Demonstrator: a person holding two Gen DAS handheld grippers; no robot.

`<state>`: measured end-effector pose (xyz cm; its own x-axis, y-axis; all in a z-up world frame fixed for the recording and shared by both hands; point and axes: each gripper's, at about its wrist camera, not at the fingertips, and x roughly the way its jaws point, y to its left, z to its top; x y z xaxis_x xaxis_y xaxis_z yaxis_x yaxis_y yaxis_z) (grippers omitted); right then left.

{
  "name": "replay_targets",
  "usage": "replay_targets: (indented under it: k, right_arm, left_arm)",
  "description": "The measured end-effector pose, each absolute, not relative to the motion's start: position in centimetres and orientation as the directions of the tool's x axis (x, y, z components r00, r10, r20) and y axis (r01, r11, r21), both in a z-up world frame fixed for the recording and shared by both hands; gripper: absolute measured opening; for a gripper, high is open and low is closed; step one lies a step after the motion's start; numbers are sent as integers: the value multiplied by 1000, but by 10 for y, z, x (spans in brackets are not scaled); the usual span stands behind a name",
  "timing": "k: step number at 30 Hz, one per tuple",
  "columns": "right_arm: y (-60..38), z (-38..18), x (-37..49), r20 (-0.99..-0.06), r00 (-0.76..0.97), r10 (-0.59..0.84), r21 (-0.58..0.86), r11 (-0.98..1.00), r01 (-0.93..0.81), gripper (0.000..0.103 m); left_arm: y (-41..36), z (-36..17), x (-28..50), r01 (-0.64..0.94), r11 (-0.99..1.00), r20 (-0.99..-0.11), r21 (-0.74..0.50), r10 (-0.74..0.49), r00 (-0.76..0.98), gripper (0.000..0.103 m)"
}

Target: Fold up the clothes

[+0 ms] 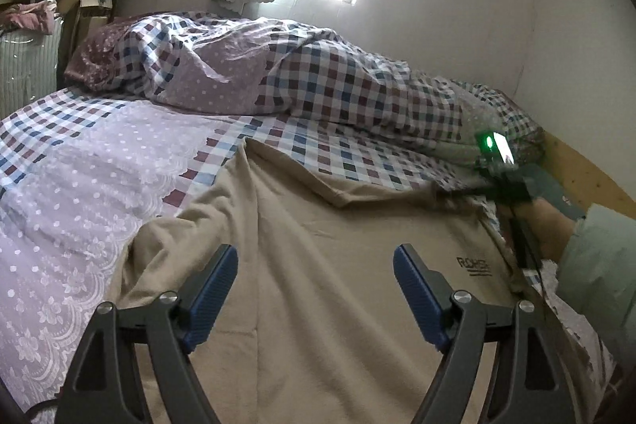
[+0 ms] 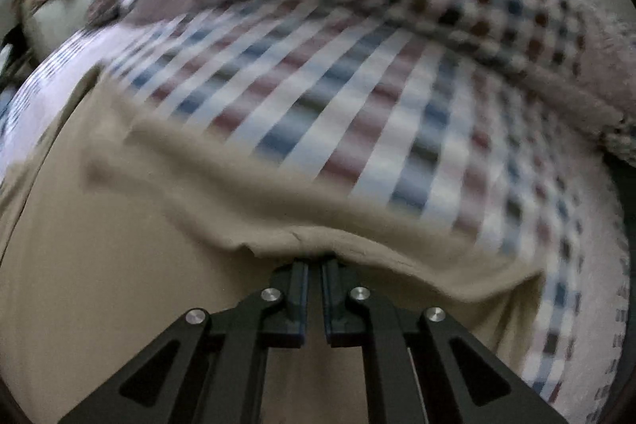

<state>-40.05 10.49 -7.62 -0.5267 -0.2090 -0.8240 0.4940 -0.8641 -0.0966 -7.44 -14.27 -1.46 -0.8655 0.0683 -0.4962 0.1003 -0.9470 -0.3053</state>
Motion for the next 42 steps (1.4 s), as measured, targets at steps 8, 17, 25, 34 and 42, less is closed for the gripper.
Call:
replay_targets:
  k: [8, 17, 25, 34, 42]
  right_arm:
    - [111, -29, -394, -721, -648, -245, 22, -943, 331, 38]
    - [126, 4, -337, -657, -681, -324, 38, -916, 400, 43]
    - [144, -16, -333, -682, -674, -283, 8, -925, 380, 43]
    - [143, -65, -391, -812, -523, -260, 27, -911, 412, 42]
    - [174, -42, -432, -769, -552, -322, 77, -904, 421, 43]
  left_arm:
    - [-127, -15, -129, -6, -943, -636, -332, 229, -737, 84]
    - [-110, -55, -269, 21, -976, -834, -217, 174, -524, 19]
    - [-102, -69, -328, 11, -991, -862, -136, 113, -494, 9]
    - [-152, -38, -386, 140, -978, -753, -156, 26, -657, 8]
    - [-182, -35, -381, -27, -982, -740, -188, 160, -653, 40]
